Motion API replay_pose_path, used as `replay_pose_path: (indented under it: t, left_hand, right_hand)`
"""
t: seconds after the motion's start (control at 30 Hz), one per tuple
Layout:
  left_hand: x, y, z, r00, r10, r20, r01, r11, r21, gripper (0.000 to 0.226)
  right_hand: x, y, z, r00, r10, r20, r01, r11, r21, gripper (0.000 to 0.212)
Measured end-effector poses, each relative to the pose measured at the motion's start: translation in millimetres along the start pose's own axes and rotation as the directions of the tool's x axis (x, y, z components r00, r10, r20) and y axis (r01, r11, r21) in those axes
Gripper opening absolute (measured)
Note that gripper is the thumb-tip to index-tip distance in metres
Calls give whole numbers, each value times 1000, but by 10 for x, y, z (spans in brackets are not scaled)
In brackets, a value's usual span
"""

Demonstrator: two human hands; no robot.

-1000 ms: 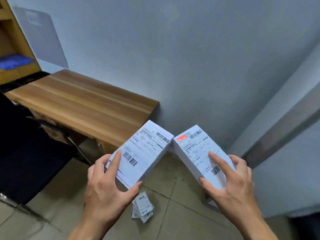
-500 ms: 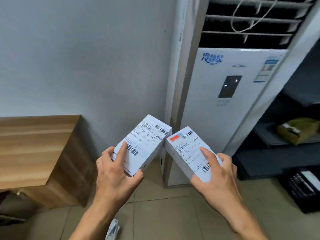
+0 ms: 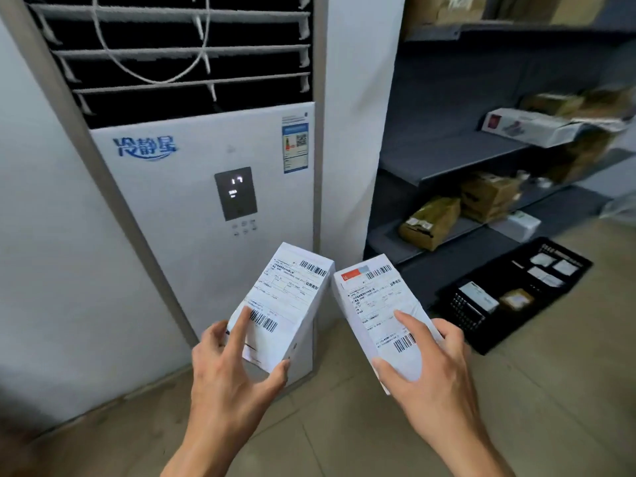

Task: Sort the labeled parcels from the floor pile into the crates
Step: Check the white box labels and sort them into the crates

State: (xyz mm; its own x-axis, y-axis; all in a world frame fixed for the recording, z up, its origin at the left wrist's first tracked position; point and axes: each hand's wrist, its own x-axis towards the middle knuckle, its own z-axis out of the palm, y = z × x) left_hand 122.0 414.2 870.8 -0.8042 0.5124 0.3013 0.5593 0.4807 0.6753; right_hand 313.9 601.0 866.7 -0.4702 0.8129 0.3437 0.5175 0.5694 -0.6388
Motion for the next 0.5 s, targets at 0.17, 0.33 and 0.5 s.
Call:
replay_pose_path:
  t: [0.17, 0.33, 0.5]
  left_hand:
    - [241, 579, 801, 988, 27, 155, -22, 999, -39, 106]
    - [498, 992, 1527, 961, 48, 272, -53, 999, 12, 123]
    - [818, 1460, 2108, 890, 67, 451, -55, 998, -40, 136]
  right_hand:
    - [280, 706, -389, 991, 101, -92, -100, 995, 16, 80]
    - [448, 1219, -595, 962, 230, -148, -229, 973, 23, 87]
    - [615, 1602, -791, 927, 335, -172, -337, 941, 14, 86]
